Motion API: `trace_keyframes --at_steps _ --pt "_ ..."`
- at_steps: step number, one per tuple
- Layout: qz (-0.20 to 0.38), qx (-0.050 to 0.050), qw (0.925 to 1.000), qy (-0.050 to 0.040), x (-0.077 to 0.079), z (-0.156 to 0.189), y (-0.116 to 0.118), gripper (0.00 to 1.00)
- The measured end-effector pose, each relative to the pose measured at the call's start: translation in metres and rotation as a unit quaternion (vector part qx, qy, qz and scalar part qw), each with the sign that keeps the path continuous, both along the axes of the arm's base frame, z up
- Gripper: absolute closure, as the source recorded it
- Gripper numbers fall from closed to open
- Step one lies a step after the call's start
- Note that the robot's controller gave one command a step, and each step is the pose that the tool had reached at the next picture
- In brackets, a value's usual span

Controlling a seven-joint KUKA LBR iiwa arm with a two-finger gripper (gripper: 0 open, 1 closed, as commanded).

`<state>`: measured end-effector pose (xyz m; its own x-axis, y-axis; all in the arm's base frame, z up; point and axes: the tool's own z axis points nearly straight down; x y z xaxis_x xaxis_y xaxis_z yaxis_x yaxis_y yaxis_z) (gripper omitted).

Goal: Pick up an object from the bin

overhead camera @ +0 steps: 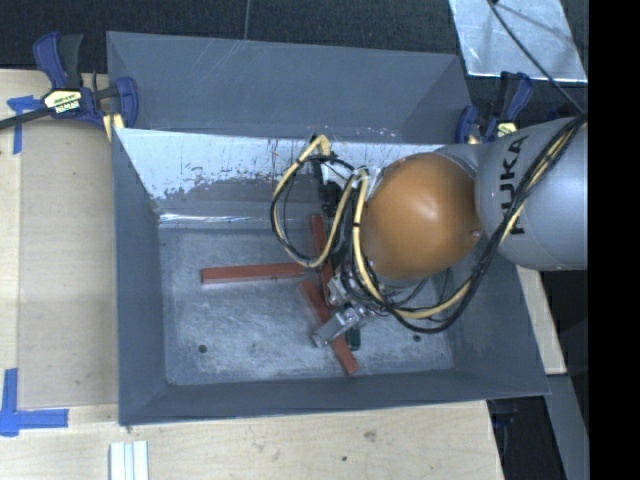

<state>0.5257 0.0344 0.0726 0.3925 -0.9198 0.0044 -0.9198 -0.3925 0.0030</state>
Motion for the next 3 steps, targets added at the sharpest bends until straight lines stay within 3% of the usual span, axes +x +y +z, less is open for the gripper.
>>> trace_keyframes --at_steps 1,2,3 --pt "-0.001 0.004 1.0000 -0.0020 0.001 0.023 0.000 1.00" --pt "-0.003 0.005 1.0000 -0.0019 0.001 0.025 0.001 1.00" --pt "-0.004 0.004 1.0000 -0.0027 0.002 0.062 0.001 1.00"
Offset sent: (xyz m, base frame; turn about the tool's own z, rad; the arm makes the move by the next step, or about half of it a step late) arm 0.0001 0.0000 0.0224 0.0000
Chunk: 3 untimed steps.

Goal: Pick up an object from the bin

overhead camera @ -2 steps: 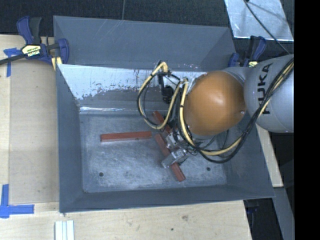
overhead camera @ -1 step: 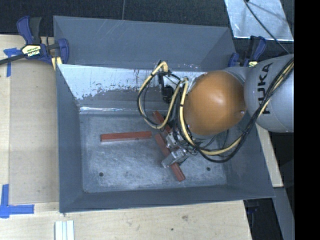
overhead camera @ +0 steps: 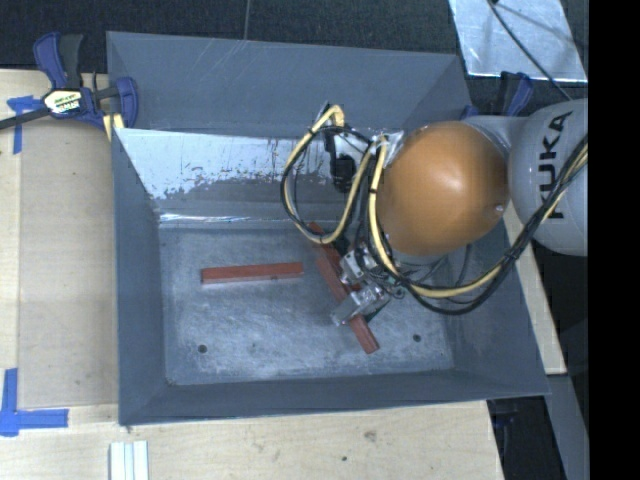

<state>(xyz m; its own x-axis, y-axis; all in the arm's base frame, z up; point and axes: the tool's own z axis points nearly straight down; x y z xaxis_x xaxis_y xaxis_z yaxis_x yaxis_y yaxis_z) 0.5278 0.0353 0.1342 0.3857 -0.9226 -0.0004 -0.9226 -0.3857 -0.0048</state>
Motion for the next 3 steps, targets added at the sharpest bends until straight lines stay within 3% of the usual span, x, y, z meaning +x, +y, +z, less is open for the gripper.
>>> trace_keyframes --at_steps 1,3 --pt "-0.001 0.000 1.0000 0.0003 0.0008 0.0242 0.0004 1.00" --pt "-0.005 0.001 1.0000 -0.0001 0.0019 0.0301 0.0008 1.00"
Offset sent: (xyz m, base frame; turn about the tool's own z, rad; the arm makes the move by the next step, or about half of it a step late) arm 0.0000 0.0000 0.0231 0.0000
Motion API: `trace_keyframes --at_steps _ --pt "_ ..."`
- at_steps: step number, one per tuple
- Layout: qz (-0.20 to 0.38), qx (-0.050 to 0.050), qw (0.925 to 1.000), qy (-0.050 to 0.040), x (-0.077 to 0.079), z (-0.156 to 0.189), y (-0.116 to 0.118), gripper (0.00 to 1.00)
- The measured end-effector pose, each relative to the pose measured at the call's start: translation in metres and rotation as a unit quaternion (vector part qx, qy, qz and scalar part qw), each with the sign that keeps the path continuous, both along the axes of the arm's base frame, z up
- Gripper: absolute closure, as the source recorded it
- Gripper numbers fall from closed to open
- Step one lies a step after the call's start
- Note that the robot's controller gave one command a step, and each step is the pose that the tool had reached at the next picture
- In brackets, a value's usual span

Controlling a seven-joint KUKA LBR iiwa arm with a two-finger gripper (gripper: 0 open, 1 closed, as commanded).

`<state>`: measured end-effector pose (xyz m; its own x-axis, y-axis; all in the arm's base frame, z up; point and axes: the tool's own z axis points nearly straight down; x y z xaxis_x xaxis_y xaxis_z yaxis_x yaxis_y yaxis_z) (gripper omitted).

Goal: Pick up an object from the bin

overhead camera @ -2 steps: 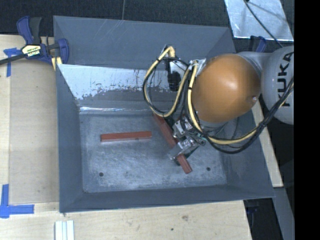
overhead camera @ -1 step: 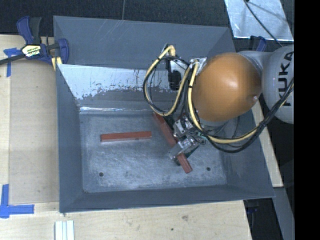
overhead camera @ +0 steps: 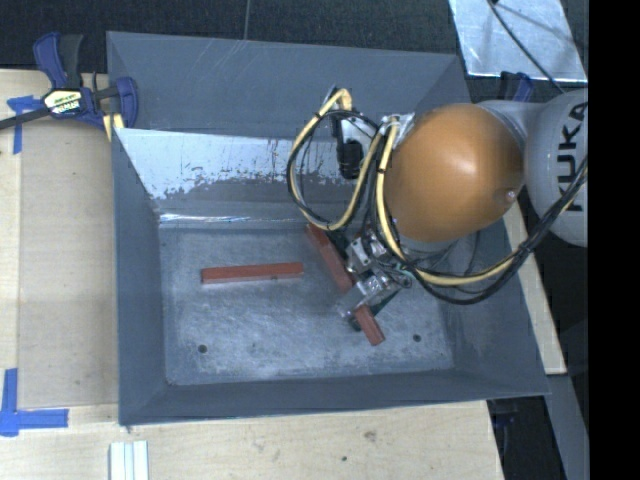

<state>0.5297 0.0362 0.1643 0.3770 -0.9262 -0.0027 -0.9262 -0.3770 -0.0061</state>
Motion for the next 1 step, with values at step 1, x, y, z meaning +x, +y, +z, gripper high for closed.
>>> trace_keyframes --at_steps 1 --pt "-0.001 -0.001 1.0000 0.0001 0.0009 0.0244 0.0004 1.00"
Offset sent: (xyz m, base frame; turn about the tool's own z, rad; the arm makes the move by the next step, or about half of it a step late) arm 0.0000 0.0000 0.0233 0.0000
